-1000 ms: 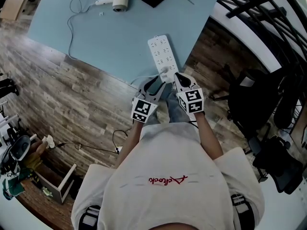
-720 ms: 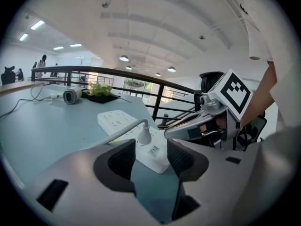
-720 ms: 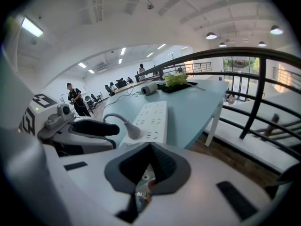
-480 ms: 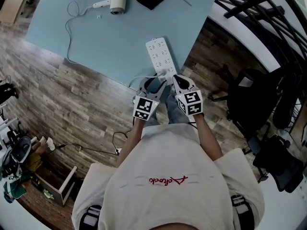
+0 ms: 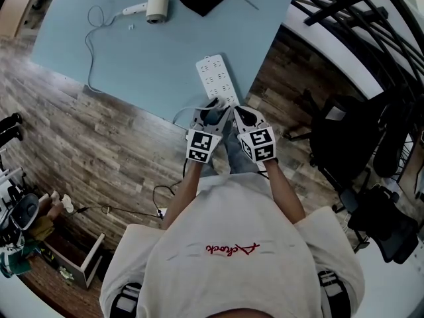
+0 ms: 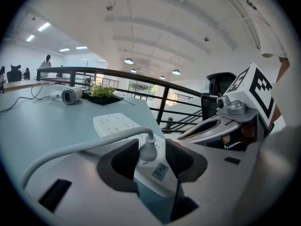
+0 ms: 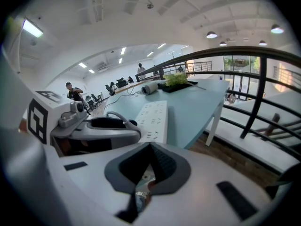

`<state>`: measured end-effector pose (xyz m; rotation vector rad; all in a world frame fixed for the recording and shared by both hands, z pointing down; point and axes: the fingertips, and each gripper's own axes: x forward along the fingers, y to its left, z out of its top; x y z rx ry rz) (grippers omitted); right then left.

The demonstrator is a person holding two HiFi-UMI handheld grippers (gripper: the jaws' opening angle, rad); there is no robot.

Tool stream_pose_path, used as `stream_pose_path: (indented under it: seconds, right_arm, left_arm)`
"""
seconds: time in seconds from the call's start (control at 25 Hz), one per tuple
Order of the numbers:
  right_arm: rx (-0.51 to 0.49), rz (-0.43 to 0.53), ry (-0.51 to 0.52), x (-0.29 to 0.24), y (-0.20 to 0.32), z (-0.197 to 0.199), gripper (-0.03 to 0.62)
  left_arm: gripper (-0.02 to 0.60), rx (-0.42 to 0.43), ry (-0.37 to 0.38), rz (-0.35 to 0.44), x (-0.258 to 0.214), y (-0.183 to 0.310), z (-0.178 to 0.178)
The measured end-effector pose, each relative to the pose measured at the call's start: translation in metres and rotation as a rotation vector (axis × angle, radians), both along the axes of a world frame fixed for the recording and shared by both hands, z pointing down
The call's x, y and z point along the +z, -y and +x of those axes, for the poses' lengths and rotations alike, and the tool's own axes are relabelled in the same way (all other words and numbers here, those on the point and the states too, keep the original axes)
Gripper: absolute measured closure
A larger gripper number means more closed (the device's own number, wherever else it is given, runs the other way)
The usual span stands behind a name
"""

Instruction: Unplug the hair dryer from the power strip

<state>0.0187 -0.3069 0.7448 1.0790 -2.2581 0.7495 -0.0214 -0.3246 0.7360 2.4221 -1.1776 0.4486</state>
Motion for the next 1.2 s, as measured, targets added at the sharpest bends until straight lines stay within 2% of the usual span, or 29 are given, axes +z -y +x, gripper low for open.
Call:
stream_pose_path:
  seconds: [0.2, 0.4, 0.6, 1.04, 1.2]
  right_arm:
    - [-0.006, -0.004, 0.001, 0.0, 0.001, -0.001, 0.577]
    - [-0.014, -0.003, -0.007, -0.001, 0.001, -0.001, 0.577]
    - [-0.045, 0.013, -0.096, 0.002, 0.0, -0.002, 0.577]
    - [-0.122, -0.045, -0.228, 0.003, 0.001, -0.005, 0.577]
    - [-0.148, -0.068, -0.257, 0.003, 0.002, -0.006, 0.577]
  left_arm:
    - [0.459, -0.018, 0.024, 0.004, 0.003, 0.006, -0.004]
    - [0.465, -0.015, 0.017, 0.002, 0.003, 0.006, -0.004]
    - [0.469, -0.003, 0.016, -0.02, 0.003, 0.006, -0.003]
    - [0.472, 0.033, 0.062, -0.035, 0.0, 0.007, -0.001]
    - [0.472, 0.041, 0.037, 0.057, -0.035, 0.021, 0.008]
